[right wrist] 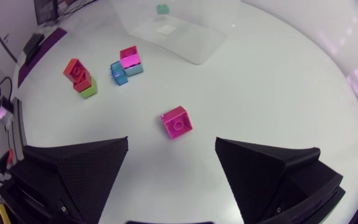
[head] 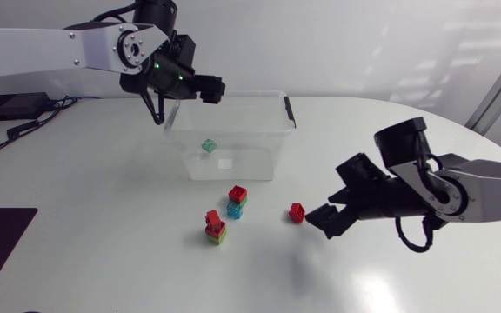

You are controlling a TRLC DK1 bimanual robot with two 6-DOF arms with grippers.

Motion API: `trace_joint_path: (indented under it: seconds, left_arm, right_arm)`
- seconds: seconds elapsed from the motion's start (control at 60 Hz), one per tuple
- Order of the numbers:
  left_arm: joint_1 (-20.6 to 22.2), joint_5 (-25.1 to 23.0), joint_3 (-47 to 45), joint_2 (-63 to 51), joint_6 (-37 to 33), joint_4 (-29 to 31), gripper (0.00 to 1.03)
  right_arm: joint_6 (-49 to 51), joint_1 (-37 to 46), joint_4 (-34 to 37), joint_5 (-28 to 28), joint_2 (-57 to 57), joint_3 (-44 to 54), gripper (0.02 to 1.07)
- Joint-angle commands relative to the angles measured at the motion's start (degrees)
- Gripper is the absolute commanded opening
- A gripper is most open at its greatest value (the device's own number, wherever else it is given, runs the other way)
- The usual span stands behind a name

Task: Place the duplo bricks in the container

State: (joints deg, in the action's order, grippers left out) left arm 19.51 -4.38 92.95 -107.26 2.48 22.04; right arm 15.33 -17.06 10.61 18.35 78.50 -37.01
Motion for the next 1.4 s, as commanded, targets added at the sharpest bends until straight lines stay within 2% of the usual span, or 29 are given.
trace_joint_path:
  seconds: [0.0, 0.25, 0.5, 0.6, 0.633, 0.7, 0.733, 0.8, 0.833, 1.117, 1.383]
  left_arm:
    - [-0.7, -1.59, 0.04, 5.05, -1.87, 0.28, 0.95]
    - [0.53, -5.46, -10.07, 20.69, -12.85, 5.12, 0.95]
    - [0.62, -7.92, -27.64, 33.43, -26.74, 8.28, 0.91]
    - [0.8, -8.54, -33.53, 36.07, -30.78, 8.19, 0.91]
    - [0.88, -8.63, -35.11, 36.69, -31.57, 8.19, 0.91]
    - [1.32, -9.06, -37.75, 37.3, -33.33, 8.1, 0.91]
    - [1.85, -9.06, -39.16, 37.39, -34.12, 7.75, 0.91]
    - [2.55, -9.06, -41.18, 37.39, -35.18, 6.7, 0.91]
    - [2.82, -9.06, -42.41, 37.39, -35.53, 5.64, 0.91]
    - [8.35, -9.06, -49.27, 34.31, -35.35, -0.51, 0.91]
    - [8.97, -9.15, -53.13, 33.26, -40.54, -4.82, 0.91]
  right_arm:
    - [7.17, -1.49, -1.12, 0.46, 4.47, -1.57, 1.03]
    - [13.58, -1.4, -2.26, 1.07, 16.51, -6.14, 1.03]
    - [15.69, -2.98, -2.97, 0.2, 22.75, -10.01, 1.01]
    - [16.4, -3.51, -2.88, -0.42, 24.68, -11.24, 0.88]
    - [16.4, -3.51, -2.79, -0.51, 25.12, -11.59, 0.81]
    - [16.48, -3.59, -2.79, -0.51, 25.83, -11.94, 0.59]
    - [16.48, -3.51, -2.88, -0.68, 25.91, -12.03, 0.43]
    - [16.57, -3.33, -2.44, -0.6, 25.91, -12.03, 0.38]
    - [16.48, -3.42, -2.17, -0.6, 25.74, -11.94, 0.31]
    - [15.08, -3.33, 2.13, -4.02, 15.9, -10.01, 0.28]
    - [12.09, -6.06, 14.09, -4.29, 1.83, -15.28, 0.28]
